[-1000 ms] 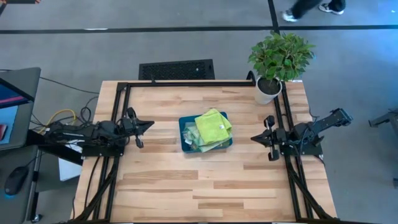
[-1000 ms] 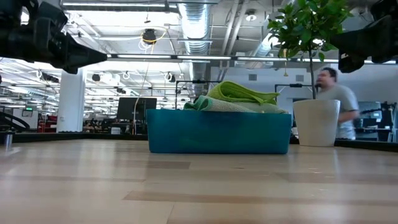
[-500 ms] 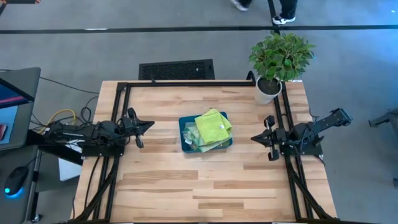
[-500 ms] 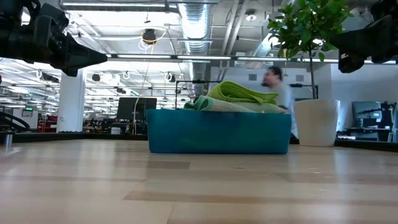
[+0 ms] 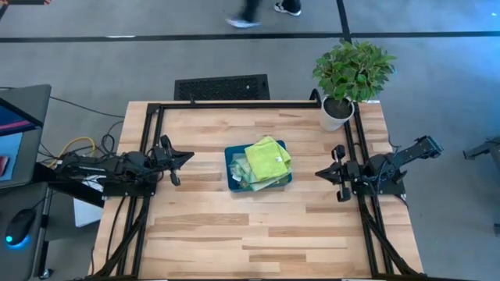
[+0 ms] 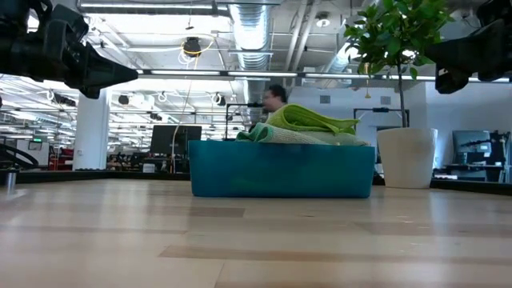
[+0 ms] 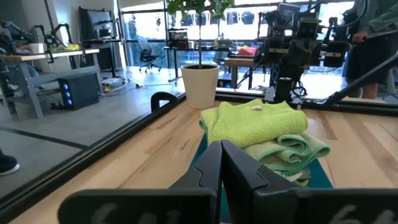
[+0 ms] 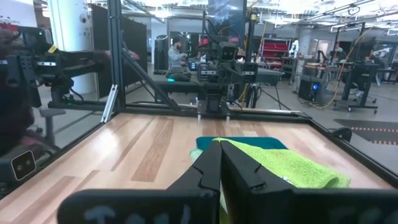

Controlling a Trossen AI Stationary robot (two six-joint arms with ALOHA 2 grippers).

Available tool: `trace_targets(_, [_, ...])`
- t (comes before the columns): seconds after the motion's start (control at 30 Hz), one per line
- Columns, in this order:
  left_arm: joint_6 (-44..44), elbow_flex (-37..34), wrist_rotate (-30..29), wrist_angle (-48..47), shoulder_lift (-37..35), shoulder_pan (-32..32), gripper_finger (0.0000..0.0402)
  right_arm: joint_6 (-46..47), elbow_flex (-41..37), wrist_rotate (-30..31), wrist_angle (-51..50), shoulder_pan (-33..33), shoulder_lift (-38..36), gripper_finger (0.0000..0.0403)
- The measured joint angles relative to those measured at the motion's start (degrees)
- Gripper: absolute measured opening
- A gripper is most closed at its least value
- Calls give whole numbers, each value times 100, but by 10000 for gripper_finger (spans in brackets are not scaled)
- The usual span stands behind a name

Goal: Fold microfiber towels
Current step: Return to Home Position

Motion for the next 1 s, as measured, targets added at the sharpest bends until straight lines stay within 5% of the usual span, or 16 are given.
trace_targets(1.0, [46,-2,-6,0,0,-67,0,0,0,-2,6,0,0,31])
